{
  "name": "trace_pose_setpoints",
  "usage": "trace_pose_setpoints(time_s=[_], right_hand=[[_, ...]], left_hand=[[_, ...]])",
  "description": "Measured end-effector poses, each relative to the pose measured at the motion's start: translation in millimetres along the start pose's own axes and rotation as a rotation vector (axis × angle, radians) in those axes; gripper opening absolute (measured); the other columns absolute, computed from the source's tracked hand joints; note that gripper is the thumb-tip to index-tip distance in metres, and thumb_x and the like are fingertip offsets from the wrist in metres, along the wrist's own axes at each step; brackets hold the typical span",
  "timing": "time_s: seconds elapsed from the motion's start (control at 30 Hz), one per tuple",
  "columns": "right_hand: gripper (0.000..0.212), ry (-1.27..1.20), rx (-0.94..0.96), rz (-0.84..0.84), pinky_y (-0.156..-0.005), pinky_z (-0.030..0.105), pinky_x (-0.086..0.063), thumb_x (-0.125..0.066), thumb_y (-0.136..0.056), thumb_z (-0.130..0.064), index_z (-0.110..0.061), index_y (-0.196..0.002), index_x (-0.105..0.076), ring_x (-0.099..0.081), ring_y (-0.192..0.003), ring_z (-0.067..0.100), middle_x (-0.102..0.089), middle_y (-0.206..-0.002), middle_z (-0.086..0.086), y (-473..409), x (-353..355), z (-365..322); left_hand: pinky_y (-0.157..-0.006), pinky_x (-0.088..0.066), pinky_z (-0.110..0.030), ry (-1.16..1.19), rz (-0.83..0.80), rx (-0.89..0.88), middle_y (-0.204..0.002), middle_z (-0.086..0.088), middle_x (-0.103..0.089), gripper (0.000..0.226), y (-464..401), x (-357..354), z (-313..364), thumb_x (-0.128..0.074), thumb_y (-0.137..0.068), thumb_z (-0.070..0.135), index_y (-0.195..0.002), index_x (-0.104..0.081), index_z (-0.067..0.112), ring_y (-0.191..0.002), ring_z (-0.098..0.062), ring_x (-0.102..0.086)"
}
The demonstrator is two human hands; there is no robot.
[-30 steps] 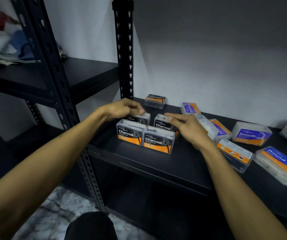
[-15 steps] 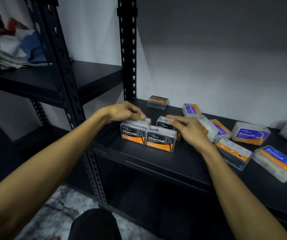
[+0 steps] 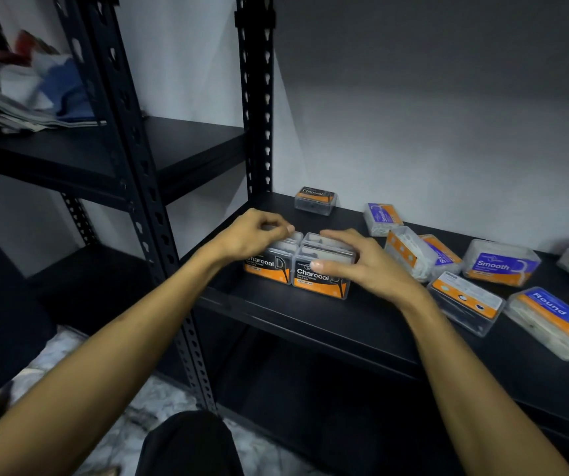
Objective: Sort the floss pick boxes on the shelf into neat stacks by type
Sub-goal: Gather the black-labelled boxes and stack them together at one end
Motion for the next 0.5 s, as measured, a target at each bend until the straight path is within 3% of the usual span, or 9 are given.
trace_pose_setpoints(time_s=[0.1,0.3,0.5], right_hand=[[0.077,0.066,0.031,0.031,-0.091,0.017,-0.044,-0.085,-0.070,-0.044,-0.027,-0.137,-0.052,-0.055,-0.110,0.001,-0.053,-0.121,-0.010,-2.9,-0.8,1.1],[0.067,0.041,0.077,0.090,-0.095,0.025,-0.048,-0.087,-0.068,-0.039,-0.029,-0.127,-0.057,-0.058,-0.107,0.003,-0.057,-0.119,-0.008,-4.0,-0.2,0.8],[0.064,0.060,0.068,0.115,-0.088,0.015,-0.043,-0.087,-0.068,-0.041,-0.033,-0.124,-0.055,-0.055,-0.108,0.003,-0.052,-0.118,-0.006,-0.1,-0.9,1.1]], left_hand=[[-0.078,-0.052,-0.026,0.073,0.036,0.016,-0.086,0.005,-0.076,0.019,2.6,-1.6,1.4,-0.063,-0.095,0.037,-0.096,-0.077,0.025,-0.079,-0.003,-0.069],[-0.089,-0.057,-0.041,0.172,0.114,0.071,-0.089,0.000,-0.077,0.016,7.4,-1.6,-4.7,-0.071,-0.087,0.040,-0.093,-0.077,0.026,-0.085,-0.016,-0.073],[-0.086,-0.058,-0.042,0.253,0.245,0.161,-0.086,-0.004,-0.077,0.028,13.0,1.9,-14.7,-0.081,-0.072,0.045,-0.083,-0.075,0.021,-0.084,-0.021,-0.073]])
Point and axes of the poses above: each hand's wrist, its own y-axis away from the middle knuckle, its own x-axis out of the back of the hand, z = x × y, the point moved 9 cm from there along -y, towards the middle knuckle
